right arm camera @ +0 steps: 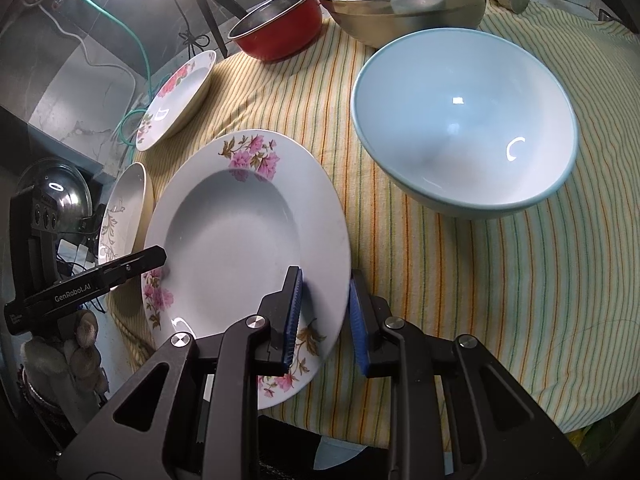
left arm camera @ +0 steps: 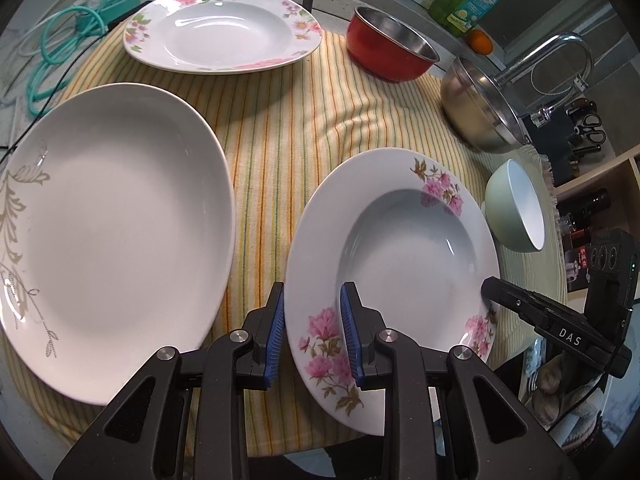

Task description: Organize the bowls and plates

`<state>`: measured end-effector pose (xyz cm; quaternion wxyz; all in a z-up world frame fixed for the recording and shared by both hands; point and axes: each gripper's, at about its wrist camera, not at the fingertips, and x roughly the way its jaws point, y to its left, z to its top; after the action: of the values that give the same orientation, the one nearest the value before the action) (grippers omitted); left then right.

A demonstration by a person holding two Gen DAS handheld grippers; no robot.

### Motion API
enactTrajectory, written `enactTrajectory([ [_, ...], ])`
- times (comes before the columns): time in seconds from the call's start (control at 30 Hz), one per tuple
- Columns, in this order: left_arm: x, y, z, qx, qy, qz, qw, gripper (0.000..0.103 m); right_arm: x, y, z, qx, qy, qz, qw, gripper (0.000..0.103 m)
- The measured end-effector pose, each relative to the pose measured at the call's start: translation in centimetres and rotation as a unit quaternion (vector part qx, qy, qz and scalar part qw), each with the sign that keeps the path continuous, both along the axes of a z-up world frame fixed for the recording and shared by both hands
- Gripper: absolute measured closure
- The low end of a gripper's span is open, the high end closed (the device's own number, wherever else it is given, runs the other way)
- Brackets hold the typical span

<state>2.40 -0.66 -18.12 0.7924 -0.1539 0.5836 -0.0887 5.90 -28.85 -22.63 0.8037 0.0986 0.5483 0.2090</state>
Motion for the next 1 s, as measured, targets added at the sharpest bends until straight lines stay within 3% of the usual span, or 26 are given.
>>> enactTrajectory([
  [0.1,0.0,0.0,0.3,0.003,-0.002,-0.003,1.0,0.079,-0.3,0.1,0.5,-0.01,-0.013,-0.002,1.0,0.078],
  [0.23,0.0,0.2,1.2,0.009,-0.014,-0.007,0.9998,0.075,-1.0,0.0,1.9,-0.023,-0.039,0.0,0.999,0.051],
  [0.37,-0.2,0.4,2.9,0.013,-0.038,-0.013,0.9991,0.069,-1.4,0.6,3.9,-0.024,-0.066,0.006,0.998,0.049],
  [0.47,0.1,1.2,4.0,0.016,-0.056,-0.011,0.9983,0.066,-1.2,1.4,5.5,-0.011,-0.086,0.009,0.996,0.039],
  [0.8,2.9,7.4,6.9,0.031,-0.094,0.027,0.9947,0.066,2.8,6.8,8.4,0.051,-0.087,0.027,0.995,0.037],
  [0.9,4.1,9.5,7.1,0.033,-0.099,0.035,0.9939,0.058,4.0,8.2,8.6,0.055,-0.088,0.029,0.994,0.037],
  [1.0,5.7,11.2,6.9,0.029,-0.1,0.042,0.9937,0.058,5.6,9.5,8.5,0.064,-0.082,0.025,0.994,0.037],
])
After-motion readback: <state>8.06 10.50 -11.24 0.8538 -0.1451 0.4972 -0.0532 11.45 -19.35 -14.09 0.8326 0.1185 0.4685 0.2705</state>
